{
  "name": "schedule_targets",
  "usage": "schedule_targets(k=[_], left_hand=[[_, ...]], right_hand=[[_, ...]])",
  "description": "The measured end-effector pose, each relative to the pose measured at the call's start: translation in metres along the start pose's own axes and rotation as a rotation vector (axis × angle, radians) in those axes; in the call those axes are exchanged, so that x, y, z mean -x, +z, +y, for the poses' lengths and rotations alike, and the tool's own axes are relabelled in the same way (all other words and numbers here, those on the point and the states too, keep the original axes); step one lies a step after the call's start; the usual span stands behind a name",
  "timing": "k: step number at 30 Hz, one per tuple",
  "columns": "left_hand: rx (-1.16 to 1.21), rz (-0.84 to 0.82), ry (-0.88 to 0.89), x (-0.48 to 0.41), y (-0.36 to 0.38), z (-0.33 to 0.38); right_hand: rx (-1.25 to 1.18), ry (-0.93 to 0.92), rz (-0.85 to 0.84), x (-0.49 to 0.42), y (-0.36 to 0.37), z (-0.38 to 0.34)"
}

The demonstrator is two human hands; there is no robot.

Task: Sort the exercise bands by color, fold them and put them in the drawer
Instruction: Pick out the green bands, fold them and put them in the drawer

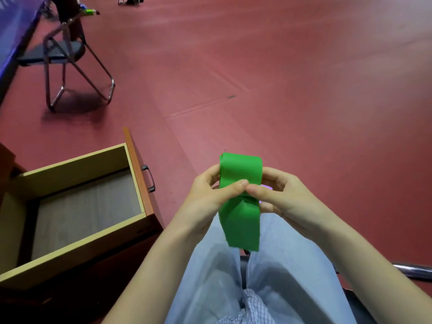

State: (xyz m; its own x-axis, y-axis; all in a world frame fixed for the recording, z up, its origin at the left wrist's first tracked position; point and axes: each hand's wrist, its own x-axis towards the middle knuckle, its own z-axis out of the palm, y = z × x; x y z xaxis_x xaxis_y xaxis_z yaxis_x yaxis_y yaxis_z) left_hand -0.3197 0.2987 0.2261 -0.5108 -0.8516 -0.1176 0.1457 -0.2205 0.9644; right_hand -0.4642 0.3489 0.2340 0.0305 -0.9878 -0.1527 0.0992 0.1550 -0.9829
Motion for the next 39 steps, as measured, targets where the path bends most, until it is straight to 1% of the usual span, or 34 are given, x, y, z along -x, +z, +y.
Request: schedule_targets(k=[4, 6, 8, 11, 13, 15, 18, 21, 23, 25, 27, 29, 31, 34, 36, 39], left_hand=[[0.030, -0.088, -0.065, 0.002, -0.005, -0.003], [-0.044, -0.097, -0.115, 0.004, -0.006, -0.007], [-0.122, -0.067, -0.157, 0.005, -0.006, -0.011], [-0.144, -0.050, -0.194, 0.004, -0.005, -0.013], [-0.064, -0.062, -0.203, 0.003, -0.004, -0.013], [-0.001, -0.054, -0.209, 0.002, -0.002, -0.010], [0.071, -0.031, -0.257, 0.000, -0.003, -0.013], [0.251, -0.013, -0.340, 0.000, -0.005, -0.016], [0.313, -0.052, -0.345, 0.001, -0.005, -0.018], [0.286, -0.073, -0.279, 0.004, -0.004, -0.019], [0.209, -0.047, -0.206, 0.005, -0.004, -0.018], [0.161, -0.022, -0.165, 0.004, -0.005, -0.018], [0.141, -0.004, -0.137, 0.003, -0.006, -0.016], [0.092, 0.030, -0.113, 0.002, -0.006, -0.015], [0.068, 0.044, -0.107, 0.003, -0.006, -0.014], [0.076, 0.099, -0.105, 0.003, -0.005, -0.016]], right_hand=[[-0.066, -0.077, 0.093, -0.004, -0.001, 0.000], [-0.101, -0.126, 0.148, -0.008, -0.004, -0.001], [-0.114, -0.178, 0.195, -0.010, -0.006, -0.002], [0.013, -0.289, 0.268, -0.012, -0.006, 0.001], [0.156, -0.370, 0.289, -0.010, -0.001, 0.005], [0.270, -0.430, 0.270, -0.007, 0.004, 0.008], [0.328, -0.443, 0.219, -0.003, 0.004, 0.012], [0.383, -0.446, 0.184, 0.000, 0.004, 0.016], [0.445, -0.432, 0.178, 0.003, 0.006, 0.018], [0.477, -0.411, 0.149, 0.006, 0.010, 0.020], [0.371, -0.364, 0.131, 0.009, 0.013, 0.023], [0.130, -0.285, 0.171, 0.009, 0.012, 0.026], [-0.021, -0.182, 0.190, 0.009, 0.010, 0.029], [-0.053, -0.021, 0.103, 0.011, 0.011, 0.033], [-0.070, 0.026, 0.069, 0.012, 0.012, 0.034], [-0.097, 0.081, 0.079, 0.011, 0.012, 0.033]])
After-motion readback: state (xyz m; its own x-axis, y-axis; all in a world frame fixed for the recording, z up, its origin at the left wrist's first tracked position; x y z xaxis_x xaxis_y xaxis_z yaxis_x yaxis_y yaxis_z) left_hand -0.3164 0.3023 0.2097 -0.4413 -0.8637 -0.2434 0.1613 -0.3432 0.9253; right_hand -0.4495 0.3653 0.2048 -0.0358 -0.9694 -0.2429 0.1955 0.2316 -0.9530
